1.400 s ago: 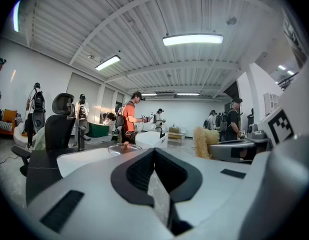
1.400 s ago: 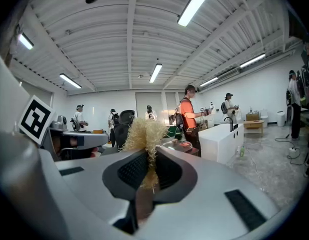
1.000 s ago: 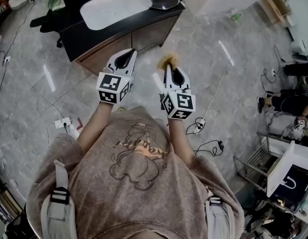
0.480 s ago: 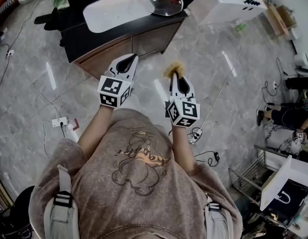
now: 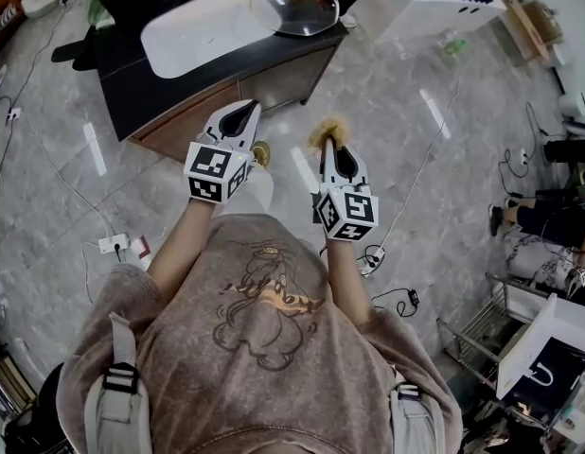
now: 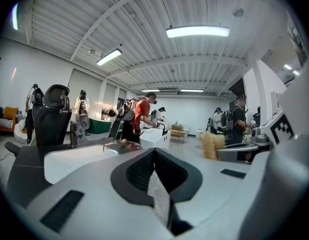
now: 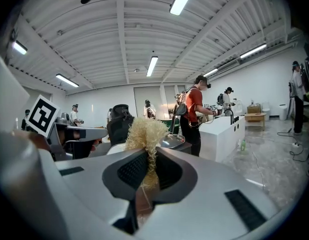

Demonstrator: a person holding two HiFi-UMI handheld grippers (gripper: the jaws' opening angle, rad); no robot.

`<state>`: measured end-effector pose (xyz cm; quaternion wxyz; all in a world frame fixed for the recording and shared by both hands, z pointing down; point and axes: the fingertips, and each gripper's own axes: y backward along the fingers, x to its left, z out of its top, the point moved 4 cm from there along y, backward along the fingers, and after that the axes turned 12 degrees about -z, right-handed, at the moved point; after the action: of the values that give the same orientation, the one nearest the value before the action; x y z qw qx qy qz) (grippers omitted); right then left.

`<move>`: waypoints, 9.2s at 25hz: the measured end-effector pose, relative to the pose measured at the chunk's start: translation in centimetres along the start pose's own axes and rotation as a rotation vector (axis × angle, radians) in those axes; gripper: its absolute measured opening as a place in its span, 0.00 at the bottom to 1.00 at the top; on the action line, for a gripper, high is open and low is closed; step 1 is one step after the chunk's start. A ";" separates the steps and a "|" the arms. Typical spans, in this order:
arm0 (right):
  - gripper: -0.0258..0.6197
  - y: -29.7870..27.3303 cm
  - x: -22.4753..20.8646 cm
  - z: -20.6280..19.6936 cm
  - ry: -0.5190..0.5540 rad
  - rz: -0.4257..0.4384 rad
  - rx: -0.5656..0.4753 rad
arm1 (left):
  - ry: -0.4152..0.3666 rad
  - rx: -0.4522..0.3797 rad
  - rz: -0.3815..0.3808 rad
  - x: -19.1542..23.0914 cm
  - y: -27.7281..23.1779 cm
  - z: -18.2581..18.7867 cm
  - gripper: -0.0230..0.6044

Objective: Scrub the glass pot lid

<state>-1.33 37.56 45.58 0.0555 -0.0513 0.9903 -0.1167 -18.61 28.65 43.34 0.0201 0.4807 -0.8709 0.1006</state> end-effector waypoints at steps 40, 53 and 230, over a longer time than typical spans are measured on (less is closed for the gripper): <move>0.10 -30.3 -6.9 8.0 -0.034 -0.066 0.058 | 0.064 0.069 -0.104 19.6 -25.7 5.6 0.06; 0.10 -38.4 -10.6 9.7 -0.012 0.045 0.078 | 0.069 0.081 -0.022 22.4 -31.6 6.2 0.06; 0.10 -66.3 13.4 -1.4 0.946 1.140 0.858 | 0.232 0.681 -0.015 32.0 -43.7 -6.1 0.33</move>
<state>-8.88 -27.76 61.35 -0.2986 0.5341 0.6540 -0.4448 0.60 -19.43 60.32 -0.0417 0.4517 -0.7757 0.4387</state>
